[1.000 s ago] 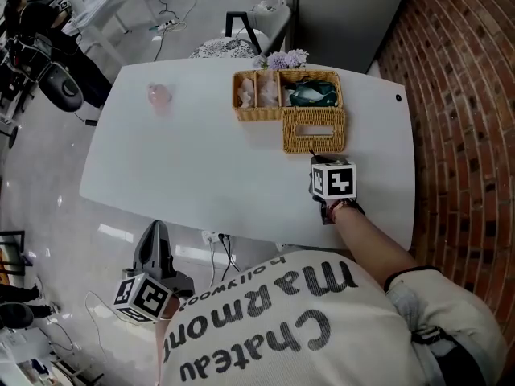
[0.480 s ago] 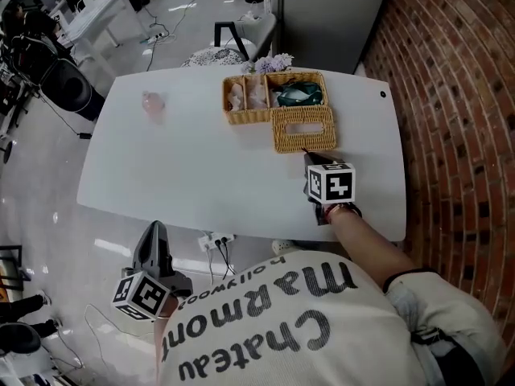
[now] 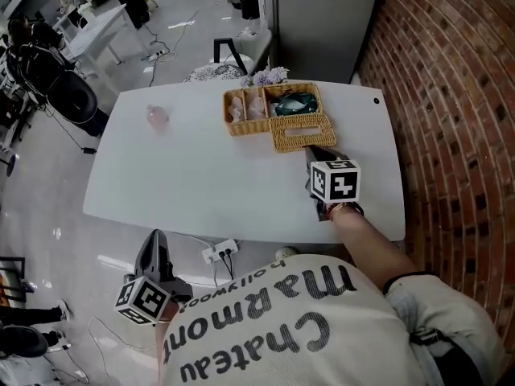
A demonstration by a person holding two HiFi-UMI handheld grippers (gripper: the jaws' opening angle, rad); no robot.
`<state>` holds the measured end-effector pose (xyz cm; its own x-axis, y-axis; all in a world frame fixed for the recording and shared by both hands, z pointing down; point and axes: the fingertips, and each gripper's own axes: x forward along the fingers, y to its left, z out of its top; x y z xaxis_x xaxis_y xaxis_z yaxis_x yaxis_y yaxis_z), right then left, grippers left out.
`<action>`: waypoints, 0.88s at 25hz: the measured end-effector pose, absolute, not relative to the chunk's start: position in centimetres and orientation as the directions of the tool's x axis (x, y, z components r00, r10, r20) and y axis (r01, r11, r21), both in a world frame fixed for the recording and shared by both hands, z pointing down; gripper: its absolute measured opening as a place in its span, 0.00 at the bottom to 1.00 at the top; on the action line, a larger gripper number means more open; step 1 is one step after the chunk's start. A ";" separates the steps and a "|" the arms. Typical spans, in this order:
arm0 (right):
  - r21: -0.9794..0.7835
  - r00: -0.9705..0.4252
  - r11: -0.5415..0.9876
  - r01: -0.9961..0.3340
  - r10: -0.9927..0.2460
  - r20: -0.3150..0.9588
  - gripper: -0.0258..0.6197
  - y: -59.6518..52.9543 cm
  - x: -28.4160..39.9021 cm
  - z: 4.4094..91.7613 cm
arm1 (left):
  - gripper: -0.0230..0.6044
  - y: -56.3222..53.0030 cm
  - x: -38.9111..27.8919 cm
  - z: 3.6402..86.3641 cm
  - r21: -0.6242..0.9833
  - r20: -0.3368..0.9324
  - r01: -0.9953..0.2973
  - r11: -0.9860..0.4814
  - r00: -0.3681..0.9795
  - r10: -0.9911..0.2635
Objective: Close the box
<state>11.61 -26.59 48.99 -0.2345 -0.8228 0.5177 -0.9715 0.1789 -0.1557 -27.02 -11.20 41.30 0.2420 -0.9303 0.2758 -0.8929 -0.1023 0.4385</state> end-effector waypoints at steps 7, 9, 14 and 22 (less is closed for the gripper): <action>-0.157 -0.251 0.200 -0.967 -0.845 0.471 0.07 -27.6 11.6 46.0 | 0.04 -9.9 -28.3 42.1 0.441 0.294 -0.896 -0.061 0.208 -0.933; -0.166 -0.263 0.208 -0.964 -0.843 0.469 0.07 -28.0 11.6 45.5 | 0.04 -9.7 -28.6 42.3 0.440 0.301 -0.897 -0.049 0.198 -0.933; -0.141 -0.276 0.237 -0.961 -0.849 0.450 0.07 -29.0 11.7 43.8 | 0.04 -8.9 -29.3 42.5 0.436 0.317 -0.900 -0.014 0.168 -0.933; -0.131 -0.276 0.244 -0.961 -0.876 0.396 0.07 -32.0 12.4 41.5 | 0.04 -8.9 -29.5 42.8 0.431 0.326 -0.902 0.015 0.140 -0.935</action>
<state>12.43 -32.00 41.54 -0.2761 -0.8758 0.3959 -0.9609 0.2438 -0.1310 -29.54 -8.86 42.77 0.1398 -0.9350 0.3259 -0.9022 0.0154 0.4310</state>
